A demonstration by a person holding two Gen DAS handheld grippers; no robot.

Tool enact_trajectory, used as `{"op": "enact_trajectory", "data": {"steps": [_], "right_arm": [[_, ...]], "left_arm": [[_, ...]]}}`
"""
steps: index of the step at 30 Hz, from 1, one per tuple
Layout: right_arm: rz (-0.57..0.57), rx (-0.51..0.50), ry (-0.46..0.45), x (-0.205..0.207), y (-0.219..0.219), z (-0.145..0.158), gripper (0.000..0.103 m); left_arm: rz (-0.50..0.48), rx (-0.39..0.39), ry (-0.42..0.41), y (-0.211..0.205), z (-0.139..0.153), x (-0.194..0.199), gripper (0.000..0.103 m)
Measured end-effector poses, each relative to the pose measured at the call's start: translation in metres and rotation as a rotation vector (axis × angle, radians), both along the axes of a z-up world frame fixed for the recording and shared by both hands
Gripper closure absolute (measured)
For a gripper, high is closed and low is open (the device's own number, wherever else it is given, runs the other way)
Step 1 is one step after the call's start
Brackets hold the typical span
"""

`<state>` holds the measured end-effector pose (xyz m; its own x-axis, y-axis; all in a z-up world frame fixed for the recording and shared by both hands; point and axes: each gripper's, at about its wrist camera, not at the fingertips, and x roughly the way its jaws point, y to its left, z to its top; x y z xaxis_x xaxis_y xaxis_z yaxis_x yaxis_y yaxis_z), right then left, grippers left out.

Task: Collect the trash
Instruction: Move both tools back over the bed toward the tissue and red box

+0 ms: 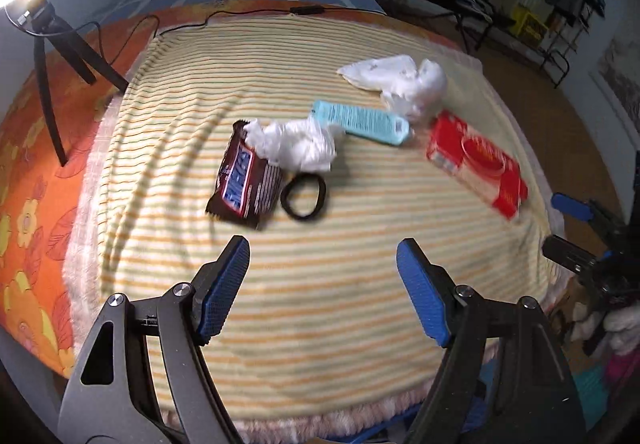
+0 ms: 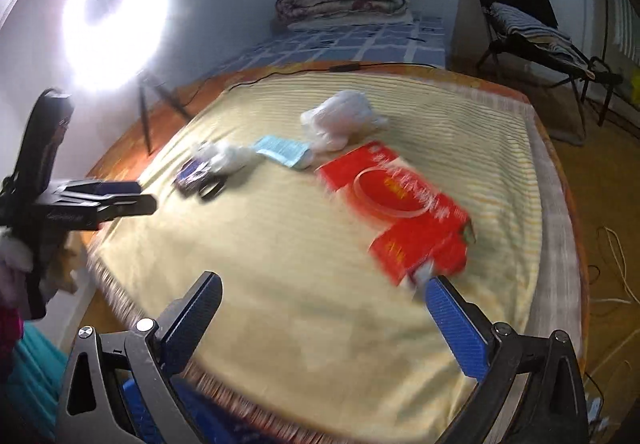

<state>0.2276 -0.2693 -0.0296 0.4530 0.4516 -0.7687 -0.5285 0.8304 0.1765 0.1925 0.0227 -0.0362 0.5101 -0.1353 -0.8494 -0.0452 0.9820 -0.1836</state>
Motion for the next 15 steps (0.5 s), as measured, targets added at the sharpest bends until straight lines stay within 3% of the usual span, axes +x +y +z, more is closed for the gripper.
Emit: {"op": "enact_trajectory", "data": {"steps": [9, 15], "right_arm": [[-0.06, -0.024, 0.011, 0.067, 0.008, -0.006, 0.0], [-0.158, 0.014, 0.09, 0.106, -0.005, -0.023, 0.0]], "left_arm": [[0.056, -0.012, 0.0, 0.006, -0.008, 0.045, 0.025], [0.098, -0.048, 0.003, 0.015, -0.014, 0.066, 0.029]]}}
